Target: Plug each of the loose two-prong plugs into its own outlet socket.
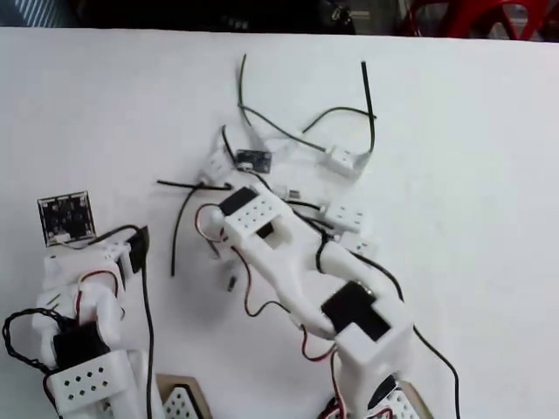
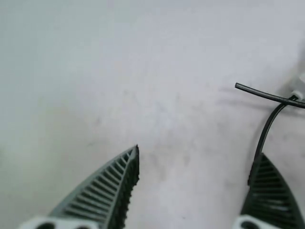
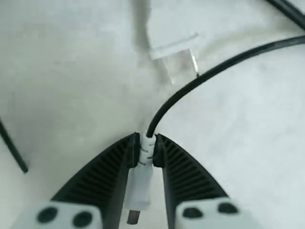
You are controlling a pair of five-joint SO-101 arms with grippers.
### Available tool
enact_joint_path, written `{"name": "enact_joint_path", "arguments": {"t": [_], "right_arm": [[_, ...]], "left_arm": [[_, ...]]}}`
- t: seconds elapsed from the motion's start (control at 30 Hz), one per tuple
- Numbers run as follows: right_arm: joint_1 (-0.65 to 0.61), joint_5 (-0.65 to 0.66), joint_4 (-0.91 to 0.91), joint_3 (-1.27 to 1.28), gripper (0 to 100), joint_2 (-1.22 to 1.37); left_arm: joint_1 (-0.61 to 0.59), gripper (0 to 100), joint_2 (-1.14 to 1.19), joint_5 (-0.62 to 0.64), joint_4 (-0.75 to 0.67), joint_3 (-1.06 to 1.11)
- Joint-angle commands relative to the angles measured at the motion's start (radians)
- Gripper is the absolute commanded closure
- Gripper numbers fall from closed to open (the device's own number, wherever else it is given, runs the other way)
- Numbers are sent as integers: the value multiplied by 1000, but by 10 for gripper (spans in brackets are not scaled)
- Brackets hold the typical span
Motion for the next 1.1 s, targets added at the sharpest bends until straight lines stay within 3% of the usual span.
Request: {"name": "enact_joint_path", "arguments": {"t": [0.0,0.23,0.33,0.5,0.8,1.07], "right_arm": [[18,103,94,-8,981,-160],[170,411,174,-6,981,-309],[211,446,168,21,981,-346],[193,562,117,118,981,-404],[150,1046,-93,334,981,-426],[143,1082,-179,339,981,-282]], "left_arm": [[-2,645,-13,-8,-26,-6],[-2,645,-13,-8,-26,-6],[-2,645,-13,-8,-26,-6],[-2,645,-13,-8,-26,-6],[-2,645,-13,-8,-26,-6],[-2,645,-13,-8,-26,-6]]}}
